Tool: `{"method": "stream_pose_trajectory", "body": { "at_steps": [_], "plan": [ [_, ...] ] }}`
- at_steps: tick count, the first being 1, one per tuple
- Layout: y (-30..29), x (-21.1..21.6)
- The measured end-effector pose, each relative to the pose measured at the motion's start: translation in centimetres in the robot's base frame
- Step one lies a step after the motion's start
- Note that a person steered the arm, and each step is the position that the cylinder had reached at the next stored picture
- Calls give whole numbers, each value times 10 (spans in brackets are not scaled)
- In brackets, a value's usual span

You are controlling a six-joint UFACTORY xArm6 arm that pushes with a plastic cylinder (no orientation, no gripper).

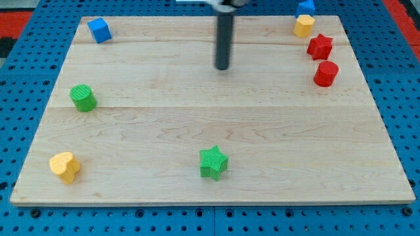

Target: Push the green circle towards bottom right of the board

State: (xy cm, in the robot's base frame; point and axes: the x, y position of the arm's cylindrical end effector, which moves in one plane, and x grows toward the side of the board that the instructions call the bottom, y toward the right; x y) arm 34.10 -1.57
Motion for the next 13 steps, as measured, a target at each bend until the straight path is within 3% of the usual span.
{"method": "stream_pose_trajectory", "body": {
  "at_steps": [3, 4, 5, 11, 13],
  "plan": [
    [-254, 25],
    [-269, 82],
    [-229, 106],
    [-195, 54],
    [-127, 63]
  ]
}}
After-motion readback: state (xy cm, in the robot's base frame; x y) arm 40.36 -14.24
